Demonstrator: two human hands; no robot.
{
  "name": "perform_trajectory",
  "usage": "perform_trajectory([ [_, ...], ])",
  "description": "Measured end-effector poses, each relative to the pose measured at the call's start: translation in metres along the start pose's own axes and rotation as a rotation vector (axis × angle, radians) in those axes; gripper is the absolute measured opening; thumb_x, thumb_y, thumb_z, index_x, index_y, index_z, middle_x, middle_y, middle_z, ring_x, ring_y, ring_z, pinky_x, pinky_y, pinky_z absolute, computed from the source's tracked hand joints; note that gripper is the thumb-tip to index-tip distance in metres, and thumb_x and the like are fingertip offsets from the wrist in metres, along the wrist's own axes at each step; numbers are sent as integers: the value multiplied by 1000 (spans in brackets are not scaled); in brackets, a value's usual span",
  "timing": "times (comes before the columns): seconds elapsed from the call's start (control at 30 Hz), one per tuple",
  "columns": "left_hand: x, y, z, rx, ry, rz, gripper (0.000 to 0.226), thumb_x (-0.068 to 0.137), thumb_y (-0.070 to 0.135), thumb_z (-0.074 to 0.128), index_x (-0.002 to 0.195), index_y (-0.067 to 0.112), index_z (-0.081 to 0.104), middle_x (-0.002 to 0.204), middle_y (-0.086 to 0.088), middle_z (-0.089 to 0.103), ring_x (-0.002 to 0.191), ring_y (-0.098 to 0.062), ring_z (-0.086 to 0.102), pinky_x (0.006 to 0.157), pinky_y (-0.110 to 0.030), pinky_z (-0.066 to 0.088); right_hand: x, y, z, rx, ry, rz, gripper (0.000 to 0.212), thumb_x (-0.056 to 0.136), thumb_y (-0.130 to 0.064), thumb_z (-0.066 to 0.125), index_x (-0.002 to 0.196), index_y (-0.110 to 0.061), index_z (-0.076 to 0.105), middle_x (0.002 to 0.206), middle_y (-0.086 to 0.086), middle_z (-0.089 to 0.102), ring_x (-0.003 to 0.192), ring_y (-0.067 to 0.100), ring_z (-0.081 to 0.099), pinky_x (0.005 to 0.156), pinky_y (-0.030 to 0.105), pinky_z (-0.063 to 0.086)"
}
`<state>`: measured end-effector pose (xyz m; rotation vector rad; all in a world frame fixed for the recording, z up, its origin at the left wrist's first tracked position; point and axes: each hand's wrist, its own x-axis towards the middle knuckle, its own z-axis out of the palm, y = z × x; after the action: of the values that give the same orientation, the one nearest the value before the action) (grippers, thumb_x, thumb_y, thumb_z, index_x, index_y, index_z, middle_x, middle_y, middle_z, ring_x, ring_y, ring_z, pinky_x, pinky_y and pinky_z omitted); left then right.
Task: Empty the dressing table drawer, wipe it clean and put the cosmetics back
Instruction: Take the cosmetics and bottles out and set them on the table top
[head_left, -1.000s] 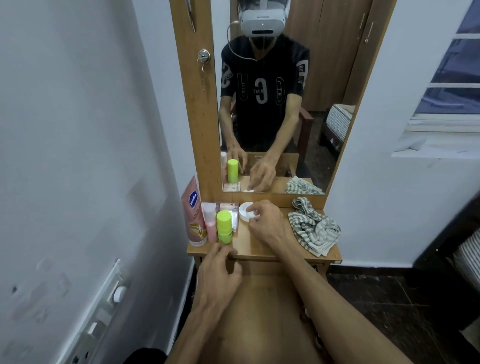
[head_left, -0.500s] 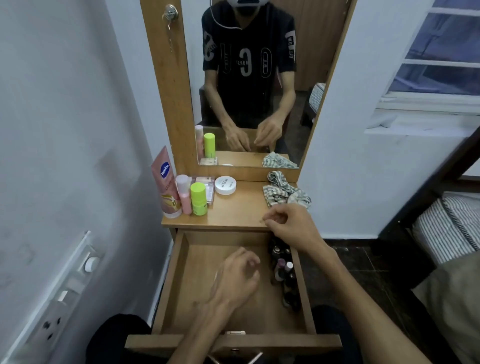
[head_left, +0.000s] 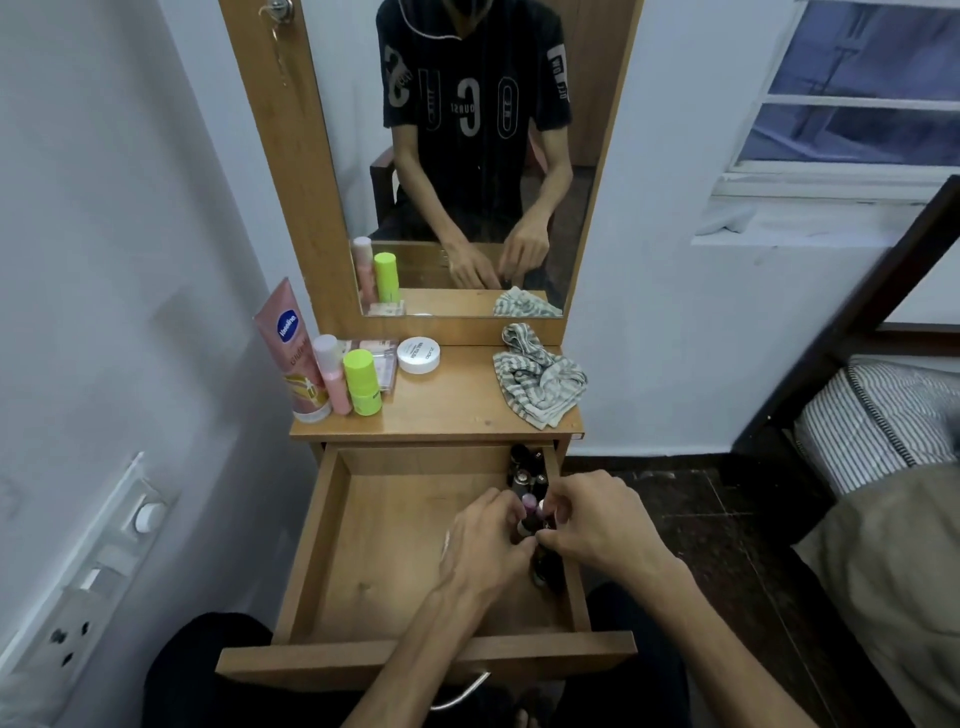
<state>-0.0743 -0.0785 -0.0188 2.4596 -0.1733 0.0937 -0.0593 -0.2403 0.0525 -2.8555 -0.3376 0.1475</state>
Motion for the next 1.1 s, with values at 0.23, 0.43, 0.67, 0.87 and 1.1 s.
perform_trajectory([
  [0.23, 2, 2, 1, -1, 28, -23, 19, 79, 36, 74, 93, 28, 65, 95, 13, 67, 83, -8, 60, 70, -25, 49, -7, 0, 10, -2, 37, 36, 23, 84, -47, 78, 99, -30, 74, 93, -10, 74, 90, 11, 68, 78, 29, 53],
  [0.43, 1, -2, 0, 33, 29, 8, 25, 78, 35, 67, 103, 29, 68, 101, 14, 69, 89, -6, 63, 76, -26, 55, -8, -3, 12, -9, 20, 59, 18, 84, -39, 75, 99, -28, 77, 94, -9, 74, 92, 15, 70, 82, 34, 58],
  [0.67, -6, -10, -17, 111, 38, 23, 20, 74, 43, 59, 85, 29, 69, 85, 14, 62, 77, -5, 59, 68, -27, 53, -2, -11, 7, 75, 30, 58, 18, 79, -45, 72, 86, -29, 78, 74, -15, 70, 77, 7, 66, 75, 34, 59],
  [0.87, -2, -16, -77, 137, 197, 5, 13, 70, 41, 63, 77, 29, 64, 77, 16, 61, 70, -2, 55, 60, -22, 45, 10, -30, -18, 222, -13, 1, 14, 73, -41, 77, 80, -29, 78, 67, -17, 72, 69, -1, 68, 70, 27, 60],
  [1.1, 64, -9, -167, 304, 223, 146, 10, 77, 27, 68, 84, 20, 72, 83, 7, 70, 77, -13, 61, 62, -20, 41, 70, -73, -65, 364, 176, -129, 10, 77, -34, 82, 79, -24, 82, 68, -12, 73, 67, 2, 68, 68, 31, 61],
])
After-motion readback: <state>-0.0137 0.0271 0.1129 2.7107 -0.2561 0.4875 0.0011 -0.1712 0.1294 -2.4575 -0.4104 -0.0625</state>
